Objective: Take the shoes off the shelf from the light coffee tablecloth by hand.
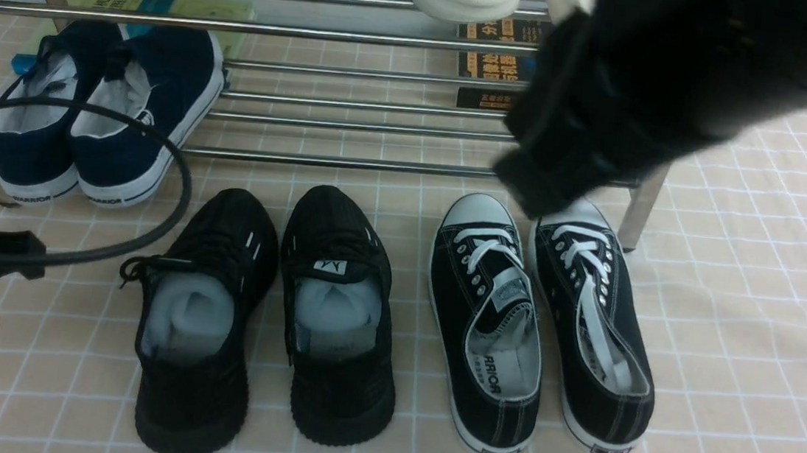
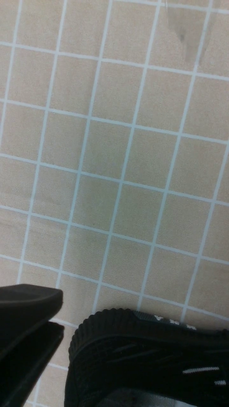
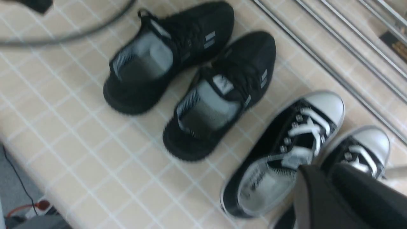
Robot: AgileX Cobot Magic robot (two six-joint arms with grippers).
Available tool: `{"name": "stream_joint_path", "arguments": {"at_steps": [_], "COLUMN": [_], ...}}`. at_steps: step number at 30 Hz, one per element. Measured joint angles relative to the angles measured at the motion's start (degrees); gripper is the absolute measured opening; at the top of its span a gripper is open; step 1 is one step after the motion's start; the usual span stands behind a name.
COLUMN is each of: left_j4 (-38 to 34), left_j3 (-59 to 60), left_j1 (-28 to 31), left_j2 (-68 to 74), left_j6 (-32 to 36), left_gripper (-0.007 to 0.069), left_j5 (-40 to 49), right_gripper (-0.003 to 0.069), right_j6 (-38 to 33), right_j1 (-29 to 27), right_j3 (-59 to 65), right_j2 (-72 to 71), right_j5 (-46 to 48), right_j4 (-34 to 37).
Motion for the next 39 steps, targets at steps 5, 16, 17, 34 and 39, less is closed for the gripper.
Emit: {"name": "stream_joint_path", "arguments": {"at_steps": [5,16,17,34,39], "left_j4": [0.00,0.05,0.05,6.75,7.87], "left_j3": [0.00,0.00,0.00,0.00,0.00], "left_j1": [0.00,0.00,0.00,0.00,0.00], "left_j2": [0.00,0.00,0.00,0.00,0.00], "left_j6": [0.00,0.00,0.00,0.00,0.00], "left_gripper": [0.0108,0.0118,0.0120,0.0134,0.0139], "left_j5": [-0.10,-0.12,-0.12,-0.12,-0.19], "right_gripper": [-0.0015,-0.0015,-0.0015,-0.0015,-0.0015], "right_j6": [0.96,1.79,1.79,1.79,1.79], "right_j1": [0.00,0.00,0.00,0.00,0.00], "right_j3": [15.71,57.30,59.77,64.69,64.69], "right_j2": [-16.41,-39.38,-39.76,-40.33,-40.33], "right_j5": [0.04,-33.66,-36.55,-46.83,-46.83], "right_j4": [1.18,9.57,9.85,10.04,10.09]}}
